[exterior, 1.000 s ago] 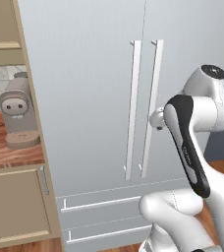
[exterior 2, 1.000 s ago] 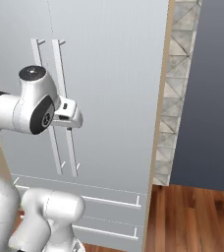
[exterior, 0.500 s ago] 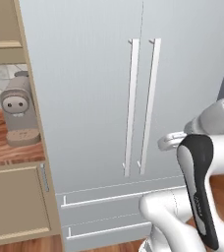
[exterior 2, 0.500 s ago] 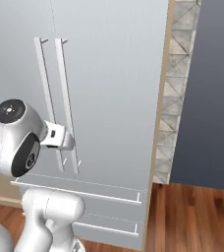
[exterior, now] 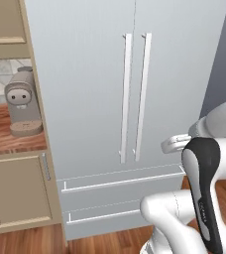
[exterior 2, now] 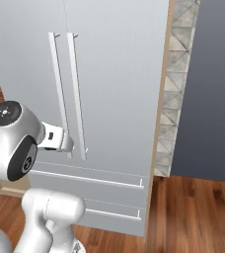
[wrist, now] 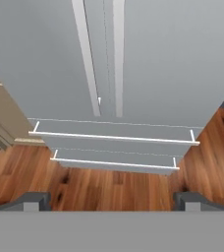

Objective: Take the cupcake and cake from the fridge and place them on the empty tray on the dining counter.

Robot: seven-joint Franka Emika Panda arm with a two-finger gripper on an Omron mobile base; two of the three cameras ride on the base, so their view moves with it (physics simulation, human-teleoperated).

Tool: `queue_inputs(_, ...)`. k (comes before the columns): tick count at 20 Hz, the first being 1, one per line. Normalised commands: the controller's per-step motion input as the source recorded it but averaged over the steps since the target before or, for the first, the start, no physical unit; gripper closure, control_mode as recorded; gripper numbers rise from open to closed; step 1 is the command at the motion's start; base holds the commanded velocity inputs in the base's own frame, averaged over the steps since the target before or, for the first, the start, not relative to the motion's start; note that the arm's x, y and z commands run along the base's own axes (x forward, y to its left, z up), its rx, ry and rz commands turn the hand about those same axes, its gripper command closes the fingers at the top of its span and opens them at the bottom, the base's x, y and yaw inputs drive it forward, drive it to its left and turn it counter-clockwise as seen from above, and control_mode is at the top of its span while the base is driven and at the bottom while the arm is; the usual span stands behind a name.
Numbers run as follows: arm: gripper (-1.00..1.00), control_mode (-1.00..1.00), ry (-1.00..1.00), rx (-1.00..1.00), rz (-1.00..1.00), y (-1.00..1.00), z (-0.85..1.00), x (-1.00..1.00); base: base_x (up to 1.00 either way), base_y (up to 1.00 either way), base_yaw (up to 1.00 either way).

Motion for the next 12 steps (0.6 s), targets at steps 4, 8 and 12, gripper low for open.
queue_inputs(4,-1.0,1.0,0.0,0.0,0.0,0.0,0.0,0.0,-0.07,0.23,0.0)
queue_inputs(8,-1.0,1.0,0.0,0.0,0.0,0.0,0.0,0.0,0.0,0.3,0.0)
queue_inputs(12,-1.0,1.0,0.0,0.0,0.0,0.0,0.0,0.0,-0.01,0.3,0.0)
